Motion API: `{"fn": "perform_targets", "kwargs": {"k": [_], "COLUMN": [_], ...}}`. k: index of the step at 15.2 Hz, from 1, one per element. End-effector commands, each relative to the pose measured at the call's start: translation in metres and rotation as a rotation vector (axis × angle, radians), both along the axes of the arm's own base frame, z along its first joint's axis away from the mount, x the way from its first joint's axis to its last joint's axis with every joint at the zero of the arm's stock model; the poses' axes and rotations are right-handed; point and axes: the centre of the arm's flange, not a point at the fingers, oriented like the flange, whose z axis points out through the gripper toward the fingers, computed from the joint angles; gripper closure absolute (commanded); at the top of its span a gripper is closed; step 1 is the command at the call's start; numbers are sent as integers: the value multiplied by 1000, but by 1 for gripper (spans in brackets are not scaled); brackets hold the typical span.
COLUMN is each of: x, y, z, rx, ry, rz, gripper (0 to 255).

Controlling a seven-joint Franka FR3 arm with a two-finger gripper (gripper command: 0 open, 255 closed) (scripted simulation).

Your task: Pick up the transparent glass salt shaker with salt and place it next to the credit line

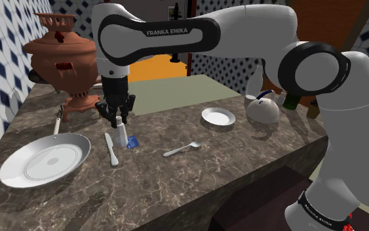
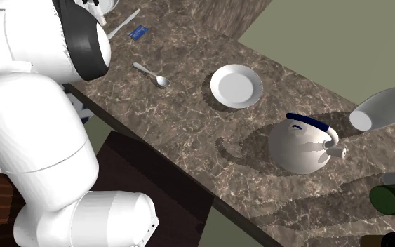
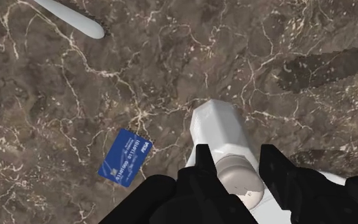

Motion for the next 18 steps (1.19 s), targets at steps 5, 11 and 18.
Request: {"fn": "perform_targets", "kwargs": {"k": [5,11,18], "x": [1,1,1], "y": [0,0,0], "z": [-31,-63,-101], "rx": [1,1,1], "ry": [-1,-1,-1], "rz": [0,0,0], "gripper": [255,255,255]}}
